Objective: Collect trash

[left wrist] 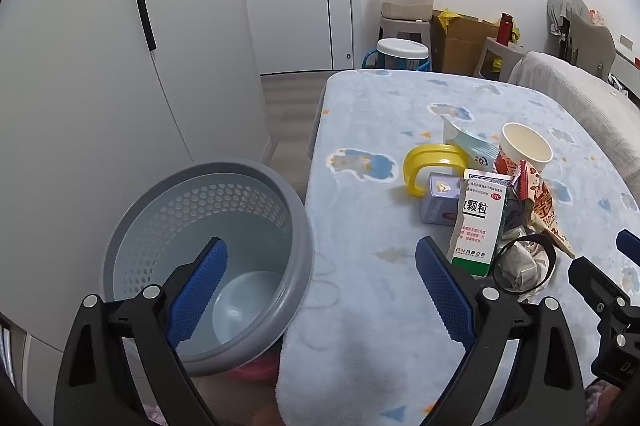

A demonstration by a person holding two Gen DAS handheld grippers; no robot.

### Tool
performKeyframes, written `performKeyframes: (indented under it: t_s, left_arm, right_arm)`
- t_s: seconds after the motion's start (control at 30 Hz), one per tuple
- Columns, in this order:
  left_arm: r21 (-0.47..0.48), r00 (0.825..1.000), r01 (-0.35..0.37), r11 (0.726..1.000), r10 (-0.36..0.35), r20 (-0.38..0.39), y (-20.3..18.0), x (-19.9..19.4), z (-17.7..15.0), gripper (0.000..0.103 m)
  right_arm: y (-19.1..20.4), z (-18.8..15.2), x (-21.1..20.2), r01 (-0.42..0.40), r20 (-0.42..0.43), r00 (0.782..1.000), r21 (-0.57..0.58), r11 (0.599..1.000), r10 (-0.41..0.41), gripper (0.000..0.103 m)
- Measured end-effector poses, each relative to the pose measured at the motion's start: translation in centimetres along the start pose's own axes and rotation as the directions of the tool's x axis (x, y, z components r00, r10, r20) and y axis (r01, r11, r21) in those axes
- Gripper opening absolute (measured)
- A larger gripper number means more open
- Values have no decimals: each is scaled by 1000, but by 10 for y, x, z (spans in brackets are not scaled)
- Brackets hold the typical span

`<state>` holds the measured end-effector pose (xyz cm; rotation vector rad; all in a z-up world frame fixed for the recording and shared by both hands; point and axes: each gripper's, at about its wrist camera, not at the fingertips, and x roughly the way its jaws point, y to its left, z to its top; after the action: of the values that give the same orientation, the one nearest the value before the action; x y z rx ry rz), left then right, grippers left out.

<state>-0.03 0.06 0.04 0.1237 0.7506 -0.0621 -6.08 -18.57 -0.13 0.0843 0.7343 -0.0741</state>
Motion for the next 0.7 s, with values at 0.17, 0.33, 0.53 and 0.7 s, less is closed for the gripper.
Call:
performKeyframes:
  t_s: [0.17,0.33,0.53,0.7]
  left_arm:
    - [0,1000,3,1000,-3,-4,0,0,0,91]
    - [5,1000,0,1000,0,-8,-1,5,3,91]
    - [6,1000,1,1000,-1,-3,5,2,2,91]
    - [7,1000,-6,1000,6,0,5,4,-1,91]
  right_arm:
    - [-1,0,-1,0,-2,1000,2,1000,0,97]
    - [-1,0,-1,0,-1,1000,2,1000,0,97]
    - [-2,-1,-3,-1,2,1000,6,1000,1,97]
    - [-5,0,-5,-1,6,1000,7,1000,1,97]
